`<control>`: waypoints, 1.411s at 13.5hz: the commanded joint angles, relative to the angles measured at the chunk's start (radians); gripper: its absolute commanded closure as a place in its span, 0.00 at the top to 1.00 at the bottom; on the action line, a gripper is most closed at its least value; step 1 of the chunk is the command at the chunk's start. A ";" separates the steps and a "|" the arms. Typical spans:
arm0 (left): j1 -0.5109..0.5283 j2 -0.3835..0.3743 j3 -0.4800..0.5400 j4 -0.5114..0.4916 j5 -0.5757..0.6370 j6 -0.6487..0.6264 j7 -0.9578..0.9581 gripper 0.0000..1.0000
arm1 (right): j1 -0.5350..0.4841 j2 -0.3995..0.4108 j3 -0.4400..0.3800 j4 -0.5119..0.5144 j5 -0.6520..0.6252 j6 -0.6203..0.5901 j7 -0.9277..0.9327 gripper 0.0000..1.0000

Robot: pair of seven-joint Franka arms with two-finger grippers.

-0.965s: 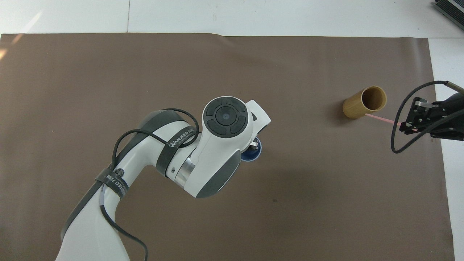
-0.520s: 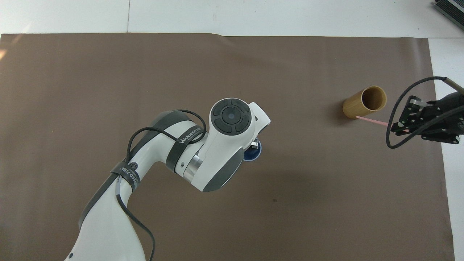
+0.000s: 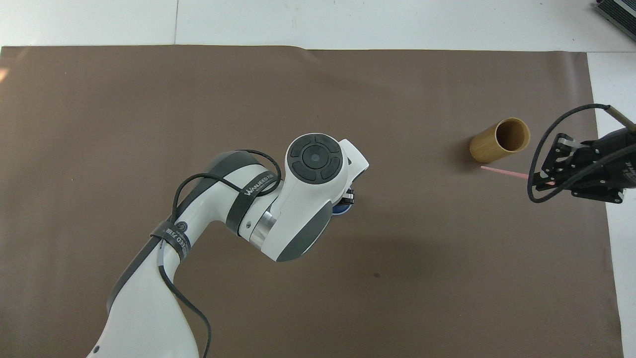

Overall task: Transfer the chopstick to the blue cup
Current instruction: 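Carry the blue cup toward the table center with the left gripper, then lower the pink stick into the blue cup while the left gripper withdraws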

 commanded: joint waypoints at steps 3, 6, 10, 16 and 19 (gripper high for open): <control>0.170 -0.158 0.010 -0.017 0.021 -0.118 0.045 1.00 | 0.025 -0.019 0.025 -0.020 0.191 0.037 0.166 0.00; 0.321 -0.215 0.010 -0.023 0.021 -0.221 0.268 1.00 | 0.141 -0.010 0.027 -0.050 0.227 0.119 0.273 0.00; 0.491 -0.305 0.010 -0.025 0.020 -0.325 0.550 1.00 | 0.244 -0.007 0.028 -0.131 0.233 0.218 0.319 0.00; 0.567 -0.423 0.015 -0.002 0.021 -0.443 0.694 1.00 | 0.298 0.030 0.028 -0.211 0.276 0.311 0.319 0.00; 0.557 -0.472 0.010 0.006 0.026 -0.508 0.693 1.00 | 0.325 0.065 0.030 -0.245 0.277 0.382 0.313 0.00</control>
